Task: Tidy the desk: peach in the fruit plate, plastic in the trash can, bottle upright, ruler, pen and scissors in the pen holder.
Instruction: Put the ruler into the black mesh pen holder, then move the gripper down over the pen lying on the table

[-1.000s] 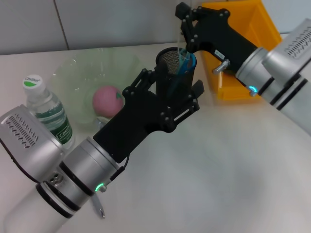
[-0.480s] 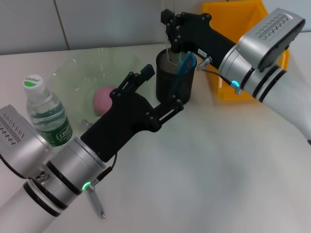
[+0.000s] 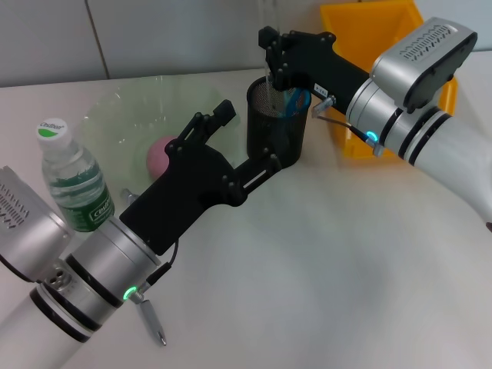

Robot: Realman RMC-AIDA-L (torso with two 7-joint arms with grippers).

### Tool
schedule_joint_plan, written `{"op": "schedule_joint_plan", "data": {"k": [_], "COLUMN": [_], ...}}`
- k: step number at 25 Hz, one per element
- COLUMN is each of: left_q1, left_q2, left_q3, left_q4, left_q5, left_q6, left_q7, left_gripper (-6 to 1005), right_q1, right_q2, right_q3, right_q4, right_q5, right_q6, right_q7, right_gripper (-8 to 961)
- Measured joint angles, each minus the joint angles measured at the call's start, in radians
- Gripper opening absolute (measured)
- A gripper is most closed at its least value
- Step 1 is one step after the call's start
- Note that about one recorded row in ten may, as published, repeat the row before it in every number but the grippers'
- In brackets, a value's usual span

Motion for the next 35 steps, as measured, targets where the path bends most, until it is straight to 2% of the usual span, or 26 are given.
{"op": "schedule_joint_plan", "data": {"k": [15,21,24,29,32,34,35], "left_q1": [0.005,0.011,0.012,0.014,0.015,0.015,0.015], "left_q2": [0.000,0.000,0.001,0.003,0.007,0.017,0.017], "left_q3": [0.001,0.000,0.000,-0.006,-0.012,-0.034,-0.034], "left_q4": [-0.004,-0.006,-0.007,-0.009,-0.009,-0.009,-0.009], "left_q5": [0.000,0.000,0.001,0.027,0.044,0.104,0.104], "left_q6": [0.006,0.016,0.019,0.019,0.020,0.020,0.020], "left_q7": [-0.008,-0.008,-0.008,-0.024,-0.043,-0.088,-0.088], "left_gripper": [864,864,864,864,864,864,864], "right_q1": [-0.004,-0.021,-0.033,-0.062,-0.096,-0.173,-0.173], "right_q2": [0.000,-0.004,-0.006,-0.009,-0.010,-0.012,-0.012], "right_q3": [-0.004,-0.010,-0.013,-0.021,-0.043,-0.107,-0.107], "right_q4": [-0.001,-0.010,-0.016,-0.041,-0.083,-0.187,-0.187], "right_q5": [-0.007,-0.008,-0.010,-0.017,-0.032,-0.052,-0.052], "right_q6": [0.037,0.014,-0.011,-0.071,-0.143,-0.271,-0.271], "right_q7": [0.071,0.120,0.145,0.212,0.279,0.421,0.421], "right_gripper": [20,204,409,643,719,770,770]}}
